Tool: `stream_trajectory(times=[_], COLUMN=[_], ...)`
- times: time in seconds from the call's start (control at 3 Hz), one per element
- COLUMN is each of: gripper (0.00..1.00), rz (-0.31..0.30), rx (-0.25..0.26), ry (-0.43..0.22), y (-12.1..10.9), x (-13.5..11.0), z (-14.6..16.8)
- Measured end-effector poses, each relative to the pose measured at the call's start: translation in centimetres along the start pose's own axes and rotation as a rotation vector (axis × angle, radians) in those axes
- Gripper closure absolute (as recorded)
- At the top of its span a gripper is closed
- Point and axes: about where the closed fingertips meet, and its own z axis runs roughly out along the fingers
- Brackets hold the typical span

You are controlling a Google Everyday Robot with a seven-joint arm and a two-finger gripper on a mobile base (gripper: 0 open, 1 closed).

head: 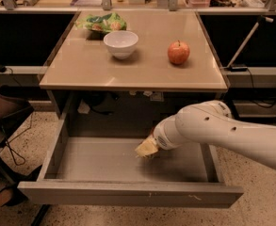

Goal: Place coke can into top drawer

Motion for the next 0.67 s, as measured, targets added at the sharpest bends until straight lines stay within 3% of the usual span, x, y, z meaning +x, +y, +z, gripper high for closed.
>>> stream_trajectory(times=[0.33, 0.67], gripper=[0.11, 0.0], rz=[0.0, 0.0], rx=[0.0, 0.0], ry=[0.0, 0.0], y=[0.0, 0.0], x=[0.0, 0.0], z=[0.0, 0.0])
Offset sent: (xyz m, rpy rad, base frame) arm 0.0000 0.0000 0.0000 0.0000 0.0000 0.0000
